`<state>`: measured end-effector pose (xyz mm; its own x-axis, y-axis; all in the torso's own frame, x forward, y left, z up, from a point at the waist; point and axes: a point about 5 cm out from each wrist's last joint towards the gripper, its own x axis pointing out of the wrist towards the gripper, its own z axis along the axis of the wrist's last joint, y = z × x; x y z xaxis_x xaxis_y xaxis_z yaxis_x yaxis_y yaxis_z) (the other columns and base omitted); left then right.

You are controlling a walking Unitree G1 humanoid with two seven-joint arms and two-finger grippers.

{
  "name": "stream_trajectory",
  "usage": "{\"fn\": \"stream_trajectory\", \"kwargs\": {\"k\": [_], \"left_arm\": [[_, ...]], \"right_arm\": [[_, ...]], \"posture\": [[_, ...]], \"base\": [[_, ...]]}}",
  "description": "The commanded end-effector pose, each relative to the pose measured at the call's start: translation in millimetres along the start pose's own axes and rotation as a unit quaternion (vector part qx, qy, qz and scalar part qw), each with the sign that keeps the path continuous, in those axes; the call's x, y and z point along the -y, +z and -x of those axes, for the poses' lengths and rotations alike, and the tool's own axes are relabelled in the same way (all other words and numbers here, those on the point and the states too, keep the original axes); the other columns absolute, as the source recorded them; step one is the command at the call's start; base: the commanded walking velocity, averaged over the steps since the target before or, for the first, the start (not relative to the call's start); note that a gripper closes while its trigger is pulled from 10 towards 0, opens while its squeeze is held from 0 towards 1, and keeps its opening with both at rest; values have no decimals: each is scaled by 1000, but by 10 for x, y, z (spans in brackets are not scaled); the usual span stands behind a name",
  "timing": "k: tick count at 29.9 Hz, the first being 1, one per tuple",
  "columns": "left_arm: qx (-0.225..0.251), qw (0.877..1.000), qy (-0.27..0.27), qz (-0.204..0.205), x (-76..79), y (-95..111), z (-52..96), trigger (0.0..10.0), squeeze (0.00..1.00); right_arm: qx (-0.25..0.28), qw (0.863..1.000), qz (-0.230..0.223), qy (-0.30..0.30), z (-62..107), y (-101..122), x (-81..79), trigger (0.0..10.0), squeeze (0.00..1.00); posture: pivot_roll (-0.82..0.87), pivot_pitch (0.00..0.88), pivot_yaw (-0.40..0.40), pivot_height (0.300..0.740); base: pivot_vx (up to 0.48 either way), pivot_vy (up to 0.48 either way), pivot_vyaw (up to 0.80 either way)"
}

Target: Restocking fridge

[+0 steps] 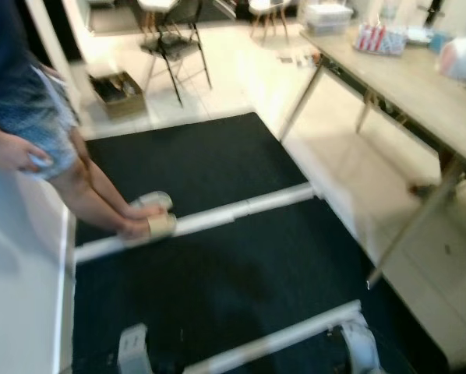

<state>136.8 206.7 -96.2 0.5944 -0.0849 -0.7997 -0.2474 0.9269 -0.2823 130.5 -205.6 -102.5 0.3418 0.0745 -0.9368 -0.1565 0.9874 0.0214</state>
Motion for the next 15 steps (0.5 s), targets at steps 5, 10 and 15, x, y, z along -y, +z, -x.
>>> {"fn": "stream_trajectory", "kwargs": {"k": [5, 10, 15], "left_arm": [[-7, 1000, -5, -5, 23, -18, -5, 10000, 0], [-6, 1000, -8, -8, 36, -2, -13, 10000, 0], [-5, 1000, -8, -10, 37, 2, -14, 10000, 0]], "right_arm": [[-6, 1000, 9, -7, 16, -10, 66, 10000, 0], [0, 1000, 9, -10, 16, 24, 74, 10000, 0], [3, 1000, 10, -12, 15, 41, 78, 10000, 0]], "posture": [[-65, 0, 14, 740], [-65, 0, 14, 740], [-62, 0, 15, 740]], "base": [[396, 0, -769], [395, 0, -769], [395, 0, -769]]}}
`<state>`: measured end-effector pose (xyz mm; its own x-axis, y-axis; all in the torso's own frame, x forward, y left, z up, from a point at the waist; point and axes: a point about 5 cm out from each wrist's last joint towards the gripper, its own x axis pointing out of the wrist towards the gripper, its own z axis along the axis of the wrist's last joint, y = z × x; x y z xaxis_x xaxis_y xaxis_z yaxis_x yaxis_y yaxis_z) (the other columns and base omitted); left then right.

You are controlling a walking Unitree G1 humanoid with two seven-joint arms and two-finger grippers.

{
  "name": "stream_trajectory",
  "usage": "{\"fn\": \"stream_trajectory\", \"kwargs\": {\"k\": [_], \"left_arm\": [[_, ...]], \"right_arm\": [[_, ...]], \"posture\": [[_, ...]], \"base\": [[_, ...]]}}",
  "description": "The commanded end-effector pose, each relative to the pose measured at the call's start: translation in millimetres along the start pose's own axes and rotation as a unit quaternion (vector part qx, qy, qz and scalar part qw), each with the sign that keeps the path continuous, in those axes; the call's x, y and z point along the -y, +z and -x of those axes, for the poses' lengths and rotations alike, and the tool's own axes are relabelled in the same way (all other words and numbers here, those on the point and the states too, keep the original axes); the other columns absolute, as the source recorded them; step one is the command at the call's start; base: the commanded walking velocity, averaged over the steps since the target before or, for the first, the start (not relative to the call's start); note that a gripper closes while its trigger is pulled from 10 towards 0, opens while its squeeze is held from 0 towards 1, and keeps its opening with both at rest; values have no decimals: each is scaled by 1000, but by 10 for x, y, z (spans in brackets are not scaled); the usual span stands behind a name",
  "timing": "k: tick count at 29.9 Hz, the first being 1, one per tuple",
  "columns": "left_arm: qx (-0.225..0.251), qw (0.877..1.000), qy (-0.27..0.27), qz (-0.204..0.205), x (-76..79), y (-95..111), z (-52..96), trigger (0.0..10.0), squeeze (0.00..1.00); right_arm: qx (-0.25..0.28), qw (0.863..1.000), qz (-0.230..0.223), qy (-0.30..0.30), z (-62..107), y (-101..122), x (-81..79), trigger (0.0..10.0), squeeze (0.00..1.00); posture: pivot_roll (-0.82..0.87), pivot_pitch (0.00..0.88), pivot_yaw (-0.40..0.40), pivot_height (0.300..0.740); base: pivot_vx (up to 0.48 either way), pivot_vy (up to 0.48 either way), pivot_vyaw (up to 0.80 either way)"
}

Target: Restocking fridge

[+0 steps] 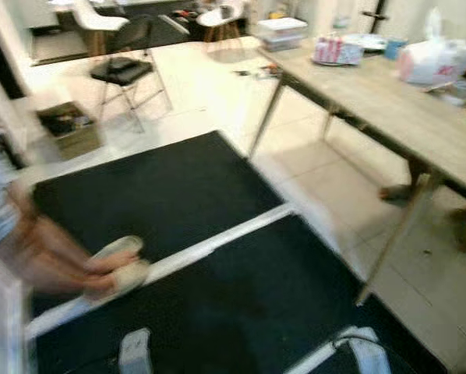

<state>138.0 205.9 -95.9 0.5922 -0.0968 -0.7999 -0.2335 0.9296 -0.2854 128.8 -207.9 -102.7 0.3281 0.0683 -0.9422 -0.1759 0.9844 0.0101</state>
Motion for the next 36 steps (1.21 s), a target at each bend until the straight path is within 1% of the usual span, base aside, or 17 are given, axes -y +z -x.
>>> {"fn": "stream_trajectory", "kwargs": {"k": [1, 3, 13, 17, 20, 25, 36], "left_arm": [[-2, 1000, -3, -5, 23, -6, -8, 10000, 0], [-2, 1000, -2, -4, 16, -8, -5, 10000, 0], [-5, 1000, 2, -3, -14, -28, 10, 10000, 0], [0, 1000, 3, -2, -8, 18, -3, 10000, 0], [11, 1000, 2, 0, 14, 102, -27, 10000, 0], [13, 1000, -2, -5, 33, 130, -38, 10000, 0], [2, 1000, -3, -9, 23, 55, -21, 10000, 0]], "right_arm": [[11, 1000, -2, -11, 10, 60, 59, 10000, 0], [13, 1000, -6, -11, 10, 60, 57, 10000, 0], [11, 1000, -11, -12, 3, 30, 24, 10000, 0], [13, 1000, -15, -12, -1, 50, 15, 10000, 0], [20, 1000, -17, -13, -7, 116, 5, 10000, 0], [29, 999, -21, -13, -9, 168, 2, 10000, 0], [16, 999, -25, -13, -11, 53, -25, 10000, 0]], "posture": [[-62, 0, 15, 740], [-62, 0, 15, 740], [-55, 0, 19, 740], [-48, 0, 17, 740], [-47, 0, 18, 740], [-50, 0, 18, 740], [-52, 0, 25, 740]], "base": [[398, 0, -769], [394, 0, -769], [396, 0, 0], [397, 0, 0], [398, 0, 0], [400, 0, 0], [401, 0, 0]]}}
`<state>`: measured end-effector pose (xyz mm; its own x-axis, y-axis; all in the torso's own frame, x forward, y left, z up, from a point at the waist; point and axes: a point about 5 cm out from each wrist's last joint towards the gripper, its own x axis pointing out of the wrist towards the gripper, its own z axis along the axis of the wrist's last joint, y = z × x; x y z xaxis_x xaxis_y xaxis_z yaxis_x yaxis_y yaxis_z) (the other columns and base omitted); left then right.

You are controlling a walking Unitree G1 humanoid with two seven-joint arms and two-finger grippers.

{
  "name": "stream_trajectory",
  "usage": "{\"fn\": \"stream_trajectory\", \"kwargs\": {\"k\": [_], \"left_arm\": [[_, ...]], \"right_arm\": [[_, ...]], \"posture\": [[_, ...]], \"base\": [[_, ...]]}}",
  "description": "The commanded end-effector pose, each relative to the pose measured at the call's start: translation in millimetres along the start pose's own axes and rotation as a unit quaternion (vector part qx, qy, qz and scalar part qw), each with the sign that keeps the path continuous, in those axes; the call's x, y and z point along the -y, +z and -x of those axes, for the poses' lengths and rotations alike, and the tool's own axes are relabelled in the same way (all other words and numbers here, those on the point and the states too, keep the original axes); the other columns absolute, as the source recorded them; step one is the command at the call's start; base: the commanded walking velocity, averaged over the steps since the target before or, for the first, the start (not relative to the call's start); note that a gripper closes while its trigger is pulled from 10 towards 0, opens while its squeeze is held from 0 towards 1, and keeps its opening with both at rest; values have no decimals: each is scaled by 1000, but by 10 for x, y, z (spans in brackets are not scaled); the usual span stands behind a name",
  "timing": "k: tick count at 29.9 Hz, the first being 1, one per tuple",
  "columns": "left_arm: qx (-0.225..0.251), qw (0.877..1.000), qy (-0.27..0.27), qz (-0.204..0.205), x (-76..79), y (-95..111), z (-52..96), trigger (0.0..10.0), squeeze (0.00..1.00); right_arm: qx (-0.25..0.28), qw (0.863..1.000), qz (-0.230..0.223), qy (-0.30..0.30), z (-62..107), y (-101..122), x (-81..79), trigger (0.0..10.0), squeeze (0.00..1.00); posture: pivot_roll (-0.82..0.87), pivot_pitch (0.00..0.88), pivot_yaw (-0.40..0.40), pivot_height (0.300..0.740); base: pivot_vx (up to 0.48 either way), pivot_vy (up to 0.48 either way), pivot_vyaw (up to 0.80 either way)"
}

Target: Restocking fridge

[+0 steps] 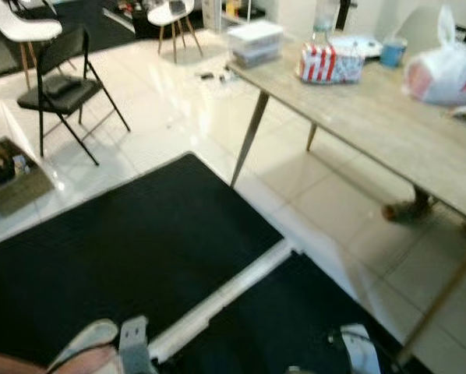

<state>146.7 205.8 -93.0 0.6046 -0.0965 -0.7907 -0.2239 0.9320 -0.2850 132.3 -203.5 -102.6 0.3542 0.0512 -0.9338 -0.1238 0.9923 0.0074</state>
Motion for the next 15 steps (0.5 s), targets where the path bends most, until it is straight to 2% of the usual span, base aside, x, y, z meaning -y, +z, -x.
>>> {"fn": "stream_trajectory", "kwargs": {"k": [1, 15], "left_arm": [[-6, 1000, 0, -5, -7, -30, 8, 10000, 0], [-6, 1000, 1, -6, -15, -32, 12, 10000, 0]], "right_arm": [[3, 1000, -1, -2, 1, 7, 9, 10000, 0], [6, 1000, -4, -1, -4, 23, -11, 10000, 0]], "posture": [[-52, 0, 25, 740], [-44, 0, 23, 740]], "base": [[398, 0, 0], [408, 0, 0]]}}
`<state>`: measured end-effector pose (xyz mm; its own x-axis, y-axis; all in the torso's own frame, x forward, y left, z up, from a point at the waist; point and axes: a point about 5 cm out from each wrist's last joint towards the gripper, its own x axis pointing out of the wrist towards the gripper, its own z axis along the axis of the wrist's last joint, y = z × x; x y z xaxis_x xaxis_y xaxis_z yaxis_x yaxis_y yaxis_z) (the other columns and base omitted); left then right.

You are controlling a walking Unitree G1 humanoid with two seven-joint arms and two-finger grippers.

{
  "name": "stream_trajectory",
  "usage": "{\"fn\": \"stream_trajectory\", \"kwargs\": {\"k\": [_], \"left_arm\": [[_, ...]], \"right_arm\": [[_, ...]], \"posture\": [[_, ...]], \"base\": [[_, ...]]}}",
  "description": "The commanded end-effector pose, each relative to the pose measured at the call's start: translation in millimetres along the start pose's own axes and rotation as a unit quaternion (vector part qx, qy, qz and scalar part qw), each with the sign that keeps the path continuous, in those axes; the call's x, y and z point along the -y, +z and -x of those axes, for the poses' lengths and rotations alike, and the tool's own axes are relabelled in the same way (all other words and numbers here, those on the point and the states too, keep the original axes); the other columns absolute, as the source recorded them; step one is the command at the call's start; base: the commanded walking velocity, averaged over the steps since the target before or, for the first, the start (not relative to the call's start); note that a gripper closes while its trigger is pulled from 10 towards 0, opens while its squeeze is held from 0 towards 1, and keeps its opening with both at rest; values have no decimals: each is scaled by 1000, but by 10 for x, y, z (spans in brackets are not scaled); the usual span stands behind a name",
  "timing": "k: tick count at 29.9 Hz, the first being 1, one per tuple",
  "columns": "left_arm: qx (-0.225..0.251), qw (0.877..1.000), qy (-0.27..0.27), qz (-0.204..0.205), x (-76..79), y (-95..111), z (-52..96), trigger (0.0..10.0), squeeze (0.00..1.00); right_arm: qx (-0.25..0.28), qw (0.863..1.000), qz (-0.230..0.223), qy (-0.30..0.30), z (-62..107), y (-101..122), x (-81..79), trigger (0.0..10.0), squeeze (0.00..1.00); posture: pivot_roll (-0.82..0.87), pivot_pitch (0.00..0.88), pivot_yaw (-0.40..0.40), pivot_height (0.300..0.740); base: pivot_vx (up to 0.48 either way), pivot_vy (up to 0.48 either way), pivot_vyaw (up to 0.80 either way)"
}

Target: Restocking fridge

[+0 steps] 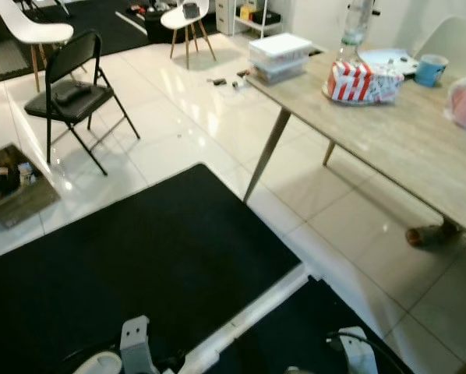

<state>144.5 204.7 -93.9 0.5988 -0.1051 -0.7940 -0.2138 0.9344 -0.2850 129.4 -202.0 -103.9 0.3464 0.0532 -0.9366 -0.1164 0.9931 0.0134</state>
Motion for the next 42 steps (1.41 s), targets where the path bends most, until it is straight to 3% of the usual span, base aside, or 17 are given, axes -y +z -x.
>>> {"fn": "stream_trajectory", "kwargs": {"k": [1, 10, 23, 42], "left_arm": [[-1, 1000, 3, -1, -15, -8, 7, 10000, 0], [-7, 1000, 1, -2, -6, -49, 12, 10000, 0], [-6, 1000, 0, -9, -6, -27, 8, 10000, 0], [-9, 1000, 2, -11, -37, -43, 23, 10000, 0]], "right_arm": [[10, 1000, 1, -2, -1, 53, 10, 10000, 0], [7, 1000, 5, -3, 2, 41, 22, 10000, 0], [6, 1000, 8, -5, 7, 50, 44, 10000, 0], [3, 1000, 9, -2, 3, 21, 19, 10000, 0]], "posture": [[-44, 0, 22, 740], [-46, 0, 18, 740], [-46, 0, 18, 740], [-44, 0, 22, 740]], "base": [[412, 0, 0], [414, 0, -51], [416, 0, -772], [419, 0, 0]]}}
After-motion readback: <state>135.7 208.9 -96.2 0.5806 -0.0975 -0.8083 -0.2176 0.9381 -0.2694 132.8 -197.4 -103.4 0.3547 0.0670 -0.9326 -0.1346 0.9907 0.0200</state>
